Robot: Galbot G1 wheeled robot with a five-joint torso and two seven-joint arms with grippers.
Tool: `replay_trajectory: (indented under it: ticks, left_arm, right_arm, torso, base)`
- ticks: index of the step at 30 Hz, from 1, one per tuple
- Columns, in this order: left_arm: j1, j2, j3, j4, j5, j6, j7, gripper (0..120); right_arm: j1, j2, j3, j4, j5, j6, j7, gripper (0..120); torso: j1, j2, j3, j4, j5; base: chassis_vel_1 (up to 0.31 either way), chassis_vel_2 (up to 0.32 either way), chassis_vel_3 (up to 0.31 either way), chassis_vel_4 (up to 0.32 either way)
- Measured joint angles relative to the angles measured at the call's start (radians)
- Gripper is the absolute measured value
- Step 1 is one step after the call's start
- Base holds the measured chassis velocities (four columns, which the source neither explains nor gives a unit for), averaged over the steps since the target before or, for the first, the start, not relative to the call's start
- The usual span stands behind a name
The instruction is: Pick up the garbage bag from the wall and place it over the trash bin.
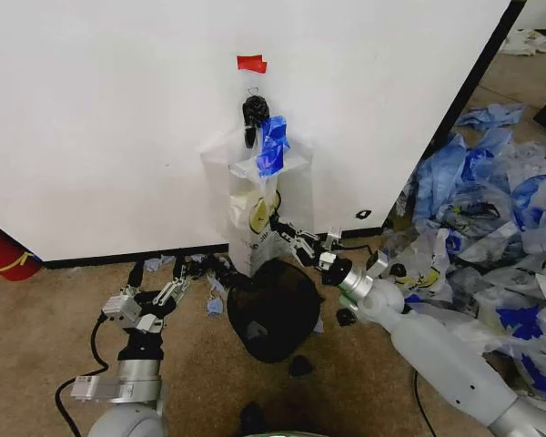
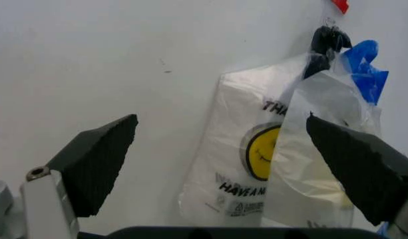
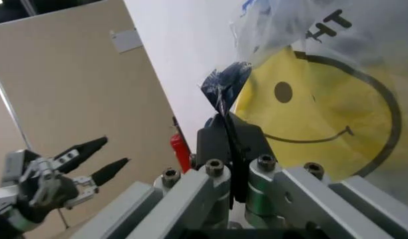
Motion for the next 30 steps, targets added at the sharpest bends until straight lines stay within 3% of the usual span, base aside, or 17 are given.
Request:
replay_trajectory:
  ticks: [14, 30]
  left_arm:
    - [0.013, -0.009, 0.006, -0.011, 0.014, -0.001, 0.004, 100]
    - [0.035, -0.016, 0.010, -0.022, 0.029, -0.012, 0.013, 100]
  right_arm:
    - [-0.033, -0.047, 0.027, 0.038, -0.005, -0.009, -0.031, 0]
    - [-0.067, -0.051, 0.055, -0.016, -0.094, 0.029, -0.036, 0]
  torso:
    - [0.000, 0.000, 0.000, 0.0000, 0.0000]
    - [0.000, 0.000, 0.000, 0.0000, 0.0000]
  base:
    - [0.000, 0.000, 0.000, 0.000]
    - [0.000, 0.000, 0.000, 0.000]
